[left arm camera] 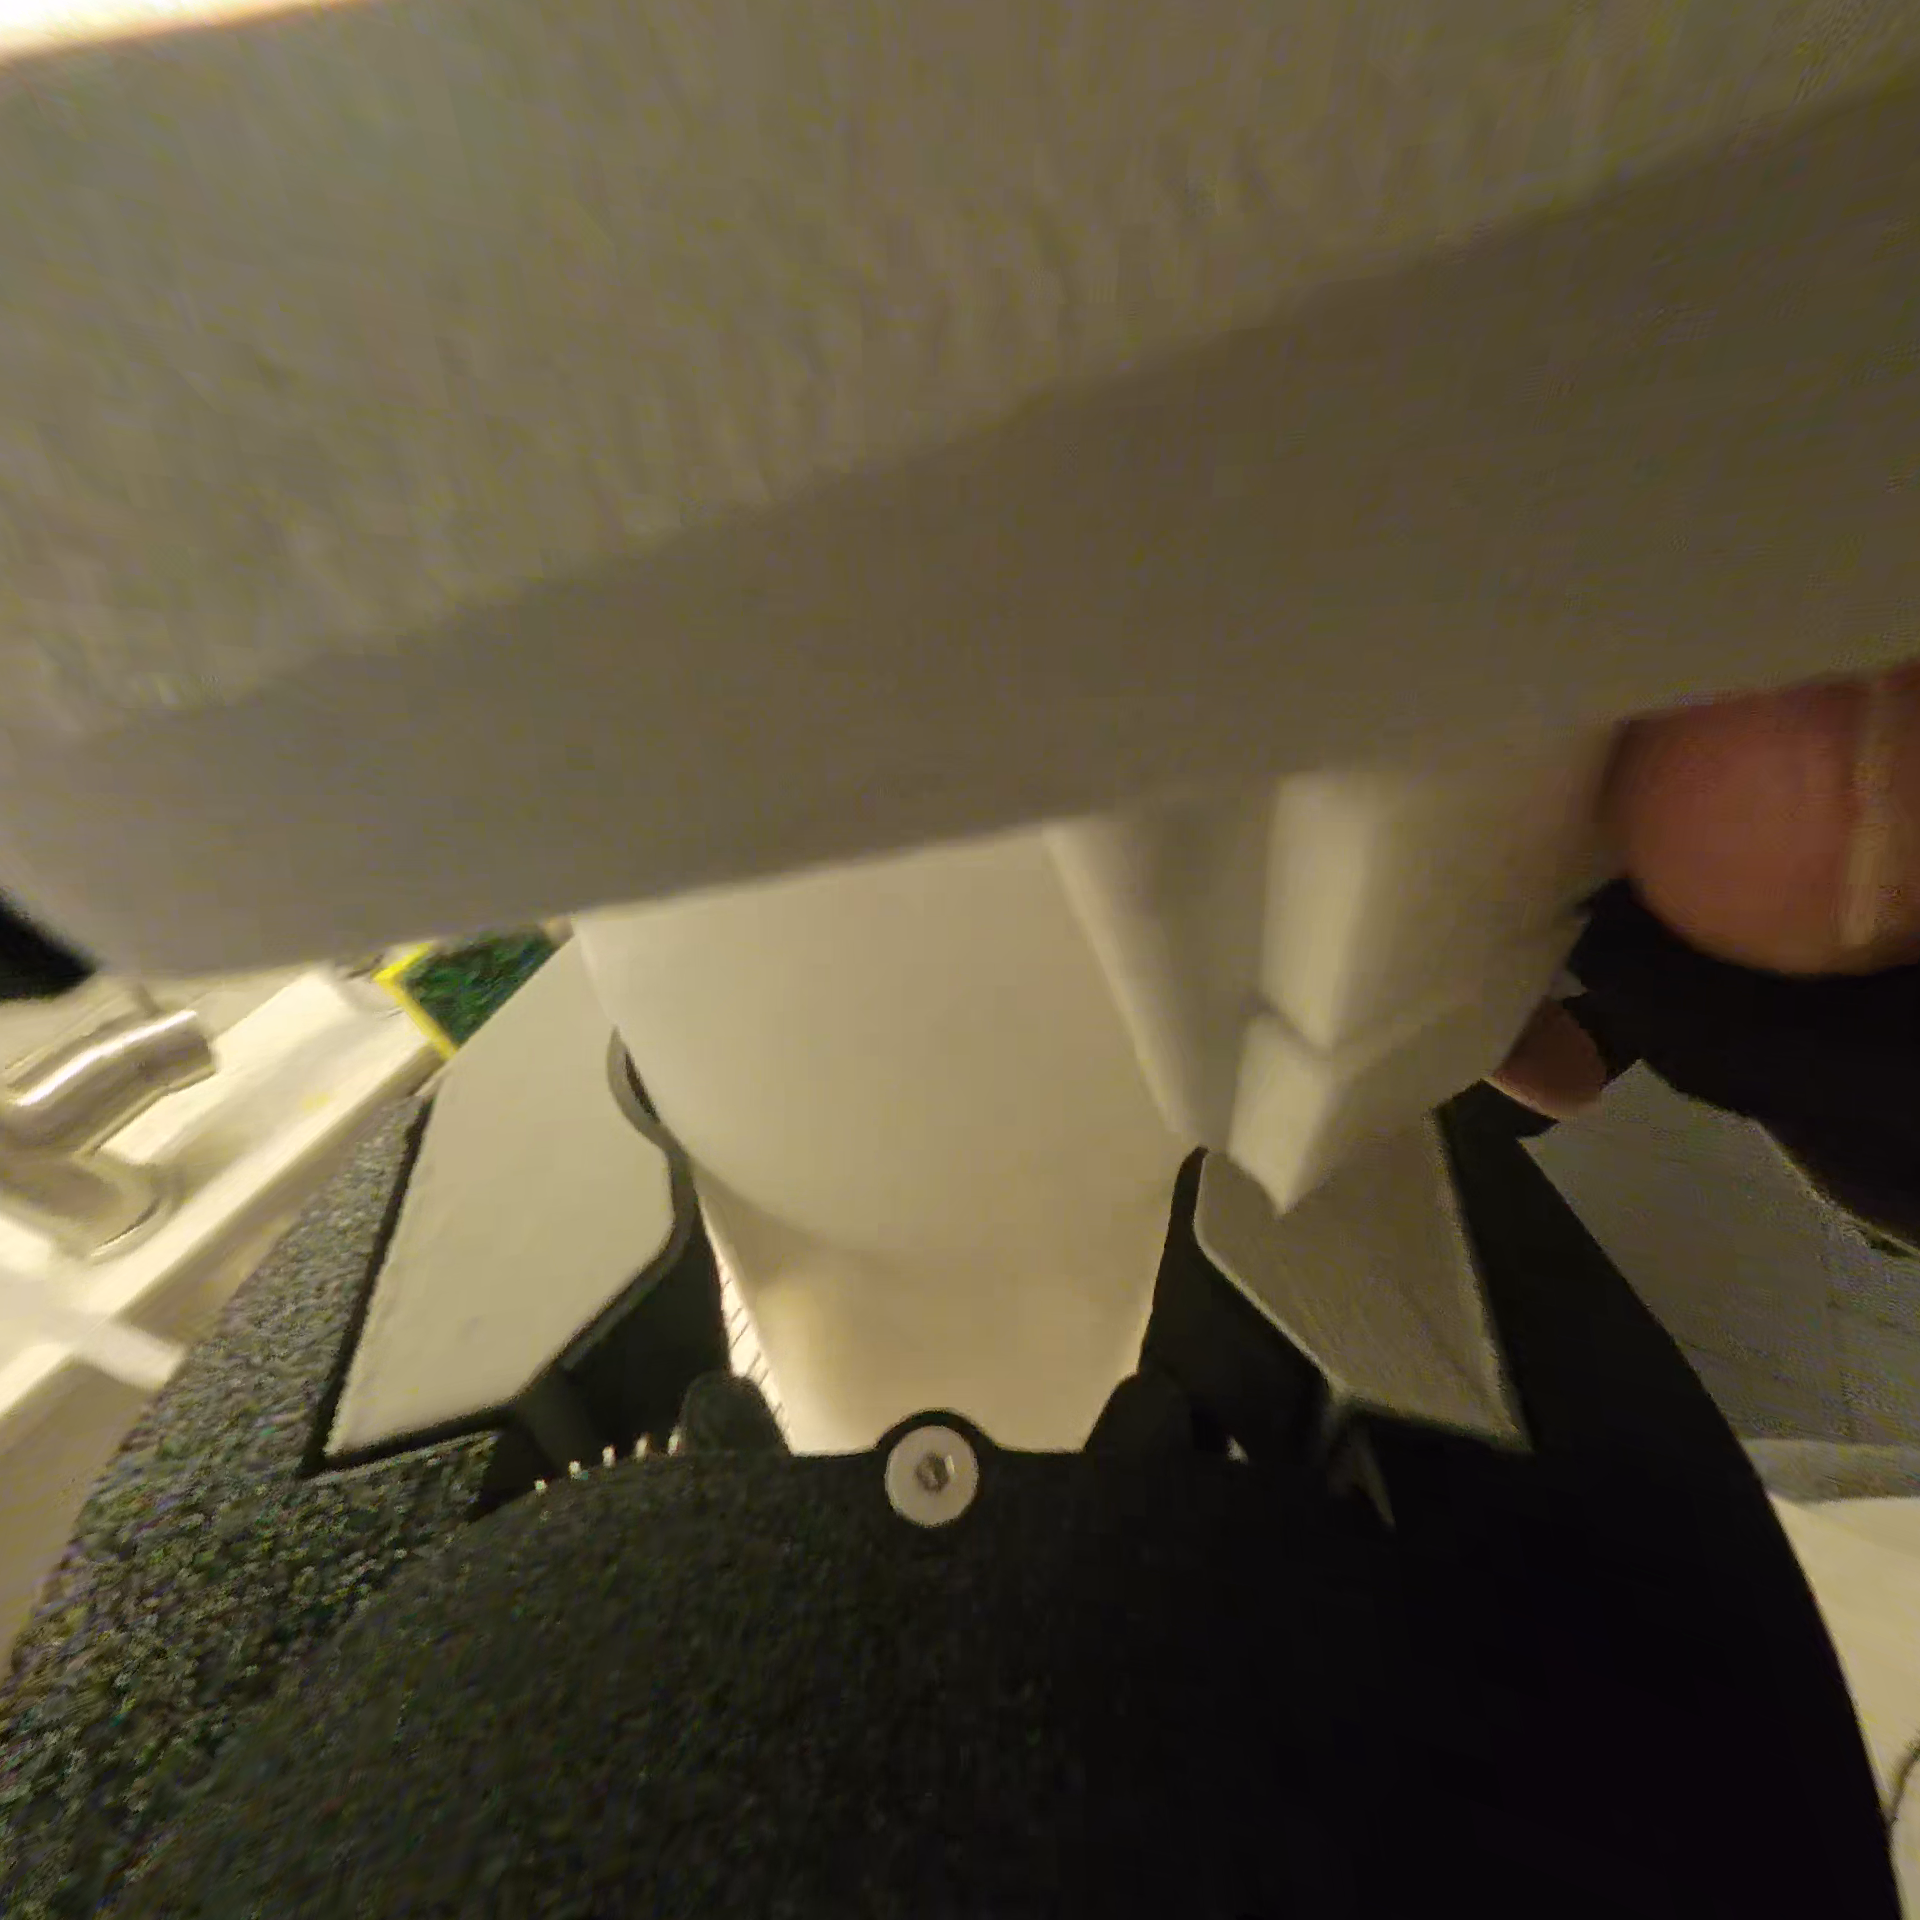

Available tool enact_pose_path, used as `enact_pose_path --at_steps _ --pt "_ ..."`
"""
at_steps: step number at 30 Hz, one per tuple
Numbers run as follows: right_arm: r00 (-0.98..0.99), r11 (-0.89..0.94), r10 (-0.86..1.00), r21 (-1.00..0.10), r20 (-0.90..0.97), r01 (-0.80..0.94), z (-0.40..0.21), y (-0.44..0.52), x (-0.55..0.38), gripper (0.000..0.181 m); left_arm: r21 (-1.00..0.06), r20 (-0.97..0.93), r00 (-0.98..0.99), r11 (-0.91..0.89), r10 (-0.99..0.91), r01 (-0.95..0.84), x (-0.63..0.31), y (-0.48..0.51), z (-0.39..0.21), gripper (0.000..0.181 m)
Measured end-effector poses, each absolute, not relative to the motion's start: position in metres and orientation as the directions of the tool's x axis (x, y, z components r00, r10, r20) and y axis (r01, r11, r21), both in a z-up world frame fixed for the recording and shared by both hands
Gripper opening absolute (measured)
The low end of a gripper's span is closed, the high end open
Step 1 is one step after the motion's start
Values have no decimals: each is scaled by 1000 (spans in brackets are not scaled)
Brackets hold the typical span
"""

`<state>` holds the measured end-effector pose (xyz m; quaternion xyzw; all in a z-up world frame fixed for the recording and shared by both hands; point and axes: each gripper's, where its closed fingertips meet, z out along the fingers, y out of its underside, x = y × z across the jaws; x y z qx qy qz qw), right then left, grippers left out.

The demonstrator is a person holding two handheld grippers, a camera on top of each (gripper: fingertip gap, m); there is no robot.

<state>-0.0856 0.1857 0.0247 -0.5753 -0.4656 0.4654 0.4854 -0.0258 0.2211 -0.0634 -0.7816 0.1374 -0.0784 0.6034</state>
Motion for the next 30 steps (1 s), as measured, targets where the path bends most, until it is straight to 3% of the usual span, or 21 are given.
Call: enact_pose_path --at_steps 1,9,18,30 --pt "138 -81 988 -992 -67 97 25 191 -79 92 -970 -32 944 -219 -327 -109 -18 226 -62 103" --pt "307 -107 948 -992 -81 66 41 299 2 92 -995 36 930 -98 -366 0 -3 247 -43 109" --pt "554 -110 832 -984 -16 138 -38 450 79 91 -986 86 995 -147 -54 78 -105 222 -66 109" --pt "657 -148 743 -989 -129 -27 -121 558 102 91 -966 33 967 -242 253 96 -188 174 -79 107"
